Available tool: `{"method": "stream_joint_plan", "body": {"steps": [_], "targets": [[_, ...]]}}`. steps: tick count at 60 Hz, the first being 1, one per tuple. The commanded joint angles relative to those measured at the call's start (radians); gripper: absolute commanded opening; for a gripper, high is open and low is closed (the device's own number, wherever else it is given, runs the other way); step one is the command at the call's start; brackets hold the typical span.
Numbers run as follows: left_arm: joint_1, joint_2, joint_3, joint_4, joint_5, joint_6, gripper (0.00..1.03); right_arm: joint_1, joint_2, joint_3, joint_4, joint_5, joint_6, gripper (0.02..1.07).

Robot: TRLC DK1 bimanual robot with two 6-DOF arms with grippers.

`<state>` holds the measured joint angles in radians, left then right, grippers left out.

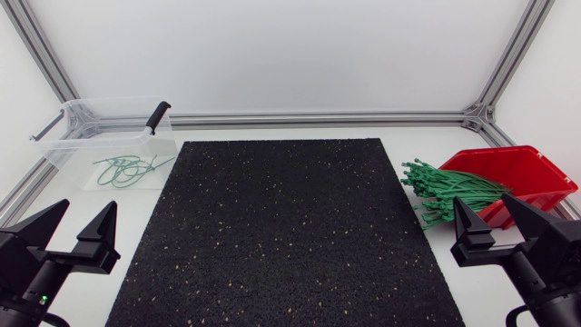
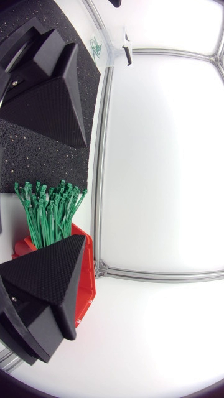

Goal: Take a green cable tie from the red box, thread the tail through the head to close it, then place it in the transparent bin on the left.

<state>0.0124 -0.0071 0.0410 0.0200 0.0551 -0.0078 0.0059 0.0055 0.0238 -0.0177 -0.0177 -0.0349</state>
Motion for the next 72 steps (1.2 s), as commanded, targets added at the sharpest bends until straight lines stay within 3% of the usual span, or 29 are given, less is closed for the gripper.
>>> {"method": "stream_joint_plan", "body": {"steps": [1, 26, 48, 64, 72], "targets": [[-0.003, -0.005, -0.043, -0.009, 0.008, -0.024, 0.99, 0.006, -0.012, -0.024, 0.013, 0.002, -0.014, 1.04], [-0.008, -0.005, -0.043, -0.009, 0.006, -0.024, 0.99, 0.002, -0.01, 0.024, 0.021, 0.002, -0.013, 1.03], [-0.012, -0.005, -0.043, -0.009, 0.006, -0.024, 0.99, -0.003, 0.26, 0.318, 0.013, 0.036, -0.011, 1.03], [-0.009, -0.005, -0.043, -0.009, 0.006, -0.024, 0.99, -0.026, 0.537, 0.648, -0.166, 0.024, -0.017, 1.03], [-0.011, -0.005, -0.043, -0.009, 0.006, -0.024, 0.99, -0.08, 0.637, 0.749, -0.266, -0.097, -0.068, 1.03]]}}
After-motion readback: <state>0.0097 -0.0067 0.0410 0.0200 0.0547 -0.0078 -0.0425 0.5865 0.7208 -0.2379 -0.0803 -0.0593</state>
